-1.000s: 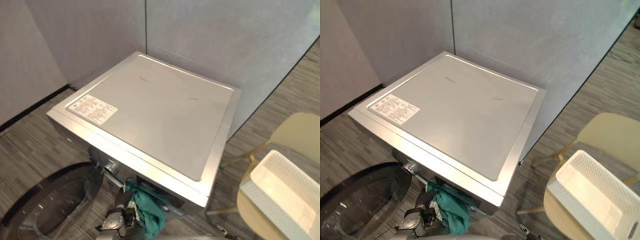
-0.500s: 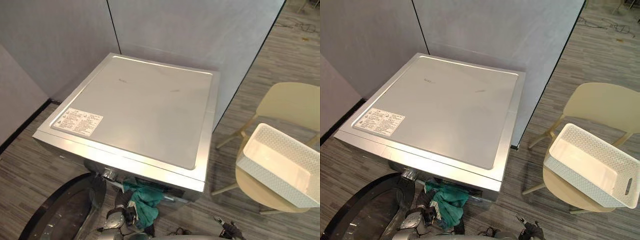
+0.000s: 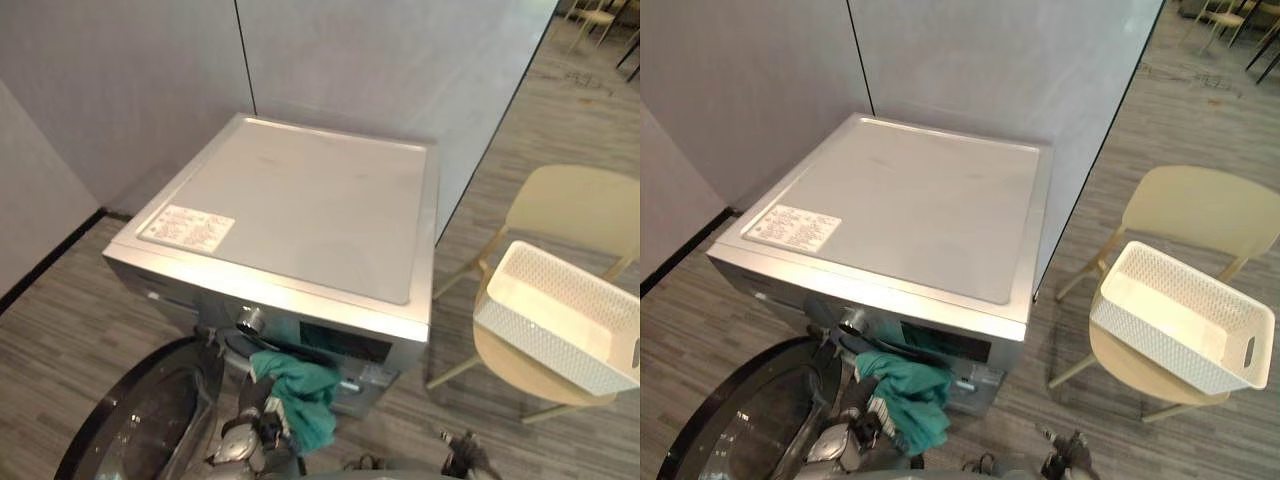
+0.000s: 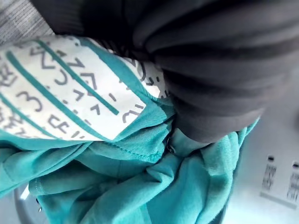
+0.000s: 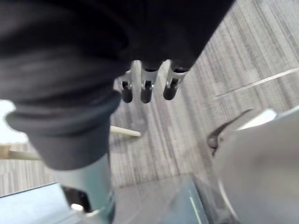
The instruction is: Pick up the laundry basket with both hands and put the clothes into the washing machine.
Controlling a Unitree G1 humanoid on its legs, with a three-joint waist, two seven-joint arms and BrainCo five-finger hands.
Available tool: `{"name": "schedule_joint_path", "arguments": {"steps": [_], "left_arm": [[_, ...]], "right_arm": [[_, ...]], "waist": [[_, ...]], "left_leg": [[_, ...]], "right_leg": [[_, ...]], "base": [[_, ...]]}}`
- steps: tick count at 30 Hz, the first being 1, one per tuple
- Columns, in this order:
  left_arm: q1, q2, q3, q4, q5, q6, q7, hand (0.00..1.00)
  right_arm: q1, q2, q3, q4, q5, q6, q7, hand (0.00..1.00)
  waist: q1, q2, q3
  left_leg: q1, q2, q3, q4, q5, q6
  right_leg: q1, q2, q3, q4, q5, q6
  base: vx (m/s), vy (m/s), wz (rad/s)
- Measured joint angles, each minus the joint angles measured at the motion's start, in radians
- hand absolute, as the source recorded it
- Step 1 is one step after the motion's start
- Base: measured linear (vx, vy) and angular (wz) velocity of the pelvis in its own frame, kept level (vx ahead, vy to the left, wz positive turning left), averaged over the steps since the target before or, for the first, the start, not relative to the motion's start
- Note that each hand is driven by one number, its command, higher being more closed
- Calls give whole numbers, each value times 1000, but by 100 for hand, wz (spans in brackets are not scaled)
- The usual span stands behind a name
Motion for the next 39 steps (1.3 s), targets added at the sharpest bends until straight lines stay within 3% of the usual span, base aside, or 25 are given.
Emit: {"name": "schedule_joint_path", "arguments": {"steps": [4,10,13,15,17,19,21,25,26,31,39], "left_arm": [[6,23,5,28,0,-1,0,100],[0,31,7,62,0,-1,-2,100],[-49,18,22,56,-1,-7,2,100],[-80,0,42,9,-4,-14,11,100],[-106,-2,47,-19,-17,-20,28,100],[-175,-10,91,-28,-28,-22,61,100],[-233,-10,130,-28,-59,-28,97,100],[-362,-1,202,-25,-125,-37,158,100],[-458,18,235,-18,-166,-46,185,100],[-699,114,280,6,-234,-62,236,100],[-1053,300,240,89,-357,-53,235,100]], "right_arm": [[-3,-14,-9,15,-3,-1,1,0],[-59,-20,10,17,-17,-2,3,0],[-116,-21,13,-6,-19,-6,2,0],[-124,-21,41,-66,-16,-8,0,0],[-124,-20,69,-115,-13,-13,-3,0],[-125,-21,100,-181,9,-26,-15,0],[-134,-20,116,-229,39,-32,-33,0],[-157,-19,112,-287,93,-53,-68,0],[-178,-18,111,-336,114,-67,-84,0],[-204,-9,105,-392,146,-96,-112,0],[-204,21,91,-410,194,-109,-127,0]], "waist": [[3,12,0],[4,43,31],[8,45,102],[15,51,161],[15,48,192],[22,35,225],[24,40,262],[28,34,301],[34,31,321],[32,14,367],[14,-2,378]], "left_leg": [[20,-21,-9,-25,11,18],[-25,-4,19,-10,9,26],[-138,32,50,105,-6,38],[-222,87,66,222,-67,28],[-283,113,74,301,-116,23],[-406,130,87,441,-182,25],[-486,149,88,534,-224,17],[-633,180,87,653,-244,26],[-722,203,89,714,-253,28],[-870,244,97,790,-255,29],[-1023,300,114,830,-254,29]], "right_leg": [[36,-17,-10,-59,22,6],[-2,-7,1,-81,47,10],[-106,20,24,4,56,16],[-201,59,31,111,53,14],[-274,77,22,203,23,2],[-403,82,16,346,-61,0],[-483,92,20,426,-103,0],[-641,104,31,560,-138,-6],[-737,123,42,620,-144,-5],[-890,153,51,690,-145,-5],[-1052,200,66,707,-113,-11]], "base": [[85,71,11],[65,-19,-12],[-44,-35,-28],[-103,-13,-37],[-118,-1,-29],[-169,-21,-25],[-184,-12,-22],[-106,-30,-15],[-85,-48,-22],[-72,-47,-19],[-34,-29,-21]]}}
